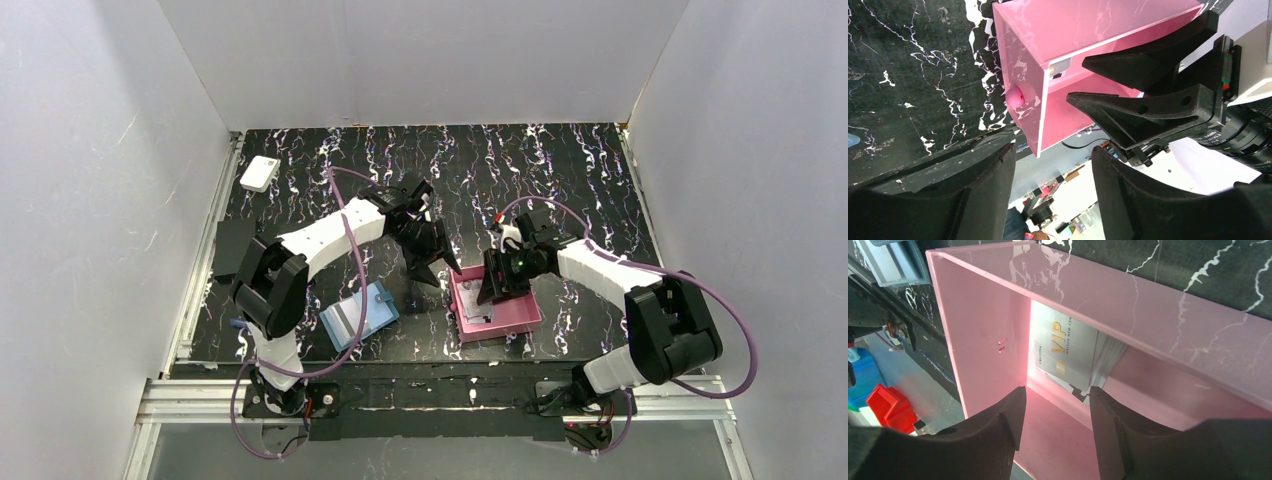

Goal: Put the credit cards into the card holder
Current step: Pick up the credit card from the storage box.

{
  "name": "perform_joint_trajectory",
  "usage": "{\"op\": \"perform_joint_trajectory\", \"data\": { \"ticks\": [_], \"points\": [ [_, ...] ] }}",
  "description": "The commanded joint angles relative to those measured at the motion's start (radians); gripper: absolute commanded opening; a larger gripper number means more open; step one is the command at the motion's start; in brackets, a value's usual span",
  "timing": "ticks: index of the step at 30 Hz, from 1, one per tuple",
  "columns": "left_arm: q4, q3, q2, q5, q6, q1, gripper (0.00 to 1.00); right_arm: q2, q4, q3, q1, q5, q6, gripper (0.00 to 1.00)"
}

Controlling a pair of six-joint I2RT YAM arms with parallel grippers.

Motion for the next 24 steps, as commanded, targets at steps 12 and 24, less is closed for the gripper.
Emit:
{"op": "perform_joint_trajectory", "data": {
  "ticks": [12, 24],
  "points": [
    [-0.077, 0.077, 0.111, 0.069, 0.015, -0.033, 0.5, 0.057, 0.055, -0.047, -0.017, -0.098, -0.037, 0.57],
    [-0.077, 0.102, 0.179, 0.093, -0.016, -0.06, 0.36, 0.084, 0.1, -0.03, -0.017, -0.153, -0.011, 0.45]
  ]
}}
